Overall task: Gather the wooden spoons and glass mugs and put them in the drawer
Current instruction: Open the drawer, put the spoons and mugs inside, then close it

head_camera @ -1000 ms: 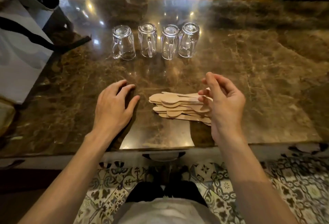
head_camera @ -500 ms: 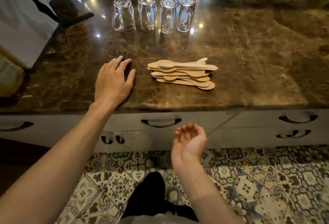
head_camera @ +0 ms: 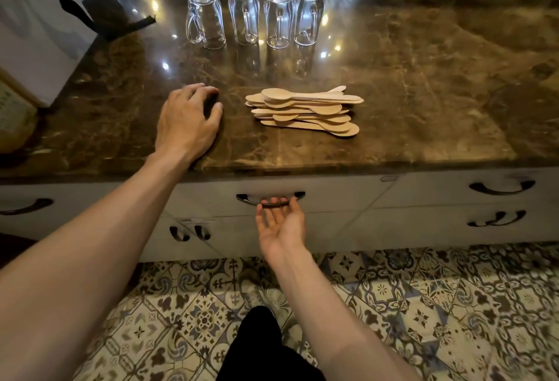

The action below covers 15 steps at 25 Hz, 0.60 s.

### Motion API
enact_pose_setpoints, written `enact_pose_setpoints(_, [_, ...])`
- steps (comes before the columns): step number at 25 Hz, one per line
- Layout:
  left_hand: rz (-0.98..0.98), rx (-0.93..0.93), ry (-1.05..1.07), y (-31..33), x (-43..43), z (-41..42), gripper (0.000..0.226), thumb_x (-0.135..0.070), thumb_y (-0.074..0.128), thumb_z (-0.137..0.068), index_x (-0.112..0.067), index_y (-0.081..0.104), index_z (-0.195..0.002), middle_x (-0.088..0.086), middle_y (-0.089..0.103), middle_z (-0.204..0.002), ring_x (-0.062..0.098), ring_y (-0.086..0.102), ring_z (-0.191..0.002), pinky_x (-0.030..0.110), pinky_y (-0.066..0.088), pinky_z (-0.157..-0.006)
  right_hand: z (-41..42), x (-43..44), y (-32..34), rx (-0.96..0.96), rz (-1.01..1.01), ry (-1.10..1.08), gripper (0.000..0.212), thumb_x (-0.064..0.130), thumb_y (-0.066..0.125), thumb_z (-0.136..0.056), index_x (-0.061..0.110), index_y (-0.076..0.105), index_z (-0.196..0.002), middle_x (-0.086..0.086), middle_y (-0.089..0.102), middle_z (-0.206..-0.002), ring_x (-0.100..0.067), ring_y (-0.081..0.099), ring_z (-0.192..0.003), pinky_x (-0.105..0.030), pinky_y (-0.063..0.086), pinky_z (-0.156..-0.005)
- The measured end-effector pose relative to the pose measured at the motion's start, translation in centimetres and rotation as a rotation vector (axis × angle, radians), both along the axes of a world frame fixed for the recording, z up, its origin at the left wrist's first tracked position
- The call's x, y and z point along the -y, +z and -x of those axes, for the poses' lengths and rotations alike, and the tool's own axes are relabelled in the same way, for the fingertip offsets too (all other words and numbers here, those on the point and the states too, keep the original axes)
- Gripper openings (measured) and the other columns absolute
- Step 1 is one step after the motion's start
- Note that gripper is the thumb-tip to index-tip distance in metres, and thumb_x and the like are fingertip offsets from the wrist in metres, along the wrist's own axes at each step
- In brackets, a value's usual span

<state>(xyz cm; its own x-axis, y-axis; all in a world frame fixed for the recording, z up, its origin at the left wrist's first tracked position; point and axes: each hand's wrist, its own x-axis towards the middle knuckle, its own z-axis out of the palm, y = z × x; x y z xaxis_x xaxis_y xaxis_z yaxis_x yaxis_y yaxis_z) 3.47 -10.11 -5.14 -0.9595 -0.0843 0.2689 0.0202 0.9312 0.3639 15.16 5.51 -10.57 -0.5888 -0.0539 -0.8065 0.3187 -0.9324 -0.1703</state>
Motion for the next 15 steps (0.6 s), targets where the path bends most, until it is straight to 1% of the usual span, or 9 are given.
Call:
enact_pose_setpoints(2, [0.001, 0.001, -0.001, 0.0, -0.1, 0.0, 0.042, -0.039, 0.044, -0.091, -0.020, 0.053, -0.128, 0.006, 0.052, -0.135, 0.025, 0.041, -0.125, 0.040, 0.032, -0.106, -0.7, 0.1, 0.0, 0.024, -0.028, -0.019, 0.026, 0.027, 0.046, -0.097, 0.012, 0.052, -0.077, -0.008, 0.054, -0.077, -0.020, 0.054, -0.073, -0.030, 0.047, -0.064])
enact_pose_setpoints(4, [0.002, 0.004, -0.001, 0.1, -0.1, -0.1, 0.042, -0.039, 0.044, -0.092, -0.020, 0.053, -0.128, 0.006, 0.051, -0.135, 0.025, 0.041, -0.124, 0.041, 0.032, -0.106, -1.9, 0.1, 0.4, 0.057, -0.058, -0.027, 0.024, 0.024, 0.046, -0.097, 0.010, 0.053, -0.079, -0.008, 0.055, -0.077, -0.020, 0.055, -0.074, -0.029, 0.048, -0.067])
enact_pose_setpoints(10, [-0.007, 0.000, -0.007, 0.3, 0.0, -0.2, 0.041, -0.039, 0.044, -0.091, -0.020, 0.054, -0.127, 0.006, 0.052, -0.134, 0.027, 0.042, -0.123, 0.041, 0.032, -0.106, -7.3, -0.3, 1.5, 0.231, -0.200, 0.054, 0.011, 0.016, 0.048, -0.096, 0.006, 0.054, -0.096, -0.014, 0.062, -0.091, -0.021, 0.060, -0.083, -0.032, 0.049, -0.082])
enact_pose_setpoints(13, [-0.002, -0.004, -0.013, 0.2, 0.0, -0.2, 0.042, -0.039, 0.044, -0.091, -0.019, 0.054, -0.126, 0.007, 0.053, -0.133, 0.027, 0.042, -0.123, 0.041, 0.033, -0.106, -10.5, -0.7, 1.7, 0.286, -0.210, 0.093, 0.014, 0.012, 0.045, -0.097, 0.006, 0.051, -0.108, -0.017, 0.061, -0.095, -0.024, 0.059, -0.085, -0.032, 0.048, -0.079])
enact_pose_setpoints(15, [-0.005, -0.006, -0.018, 0.1, 0.1, -0.3, 0.042, -0.039, 0.044, -0.091, -0.019, 0.054, -0.126, 0.007, 0.053, -0.133, 0.028, 0.042, -0.123, 0.041, 0.033, -0.106, -12.4, -1.0, 2.1, 0.308, -0.217, 0.123, 0.020, 0.011, 0.042, -0.098, 0.002, 0.052, -0.113, -0.021, 0.062, -0.100, -0.028, 0.059, -0.092, -0.033, 0.048, -0.079])
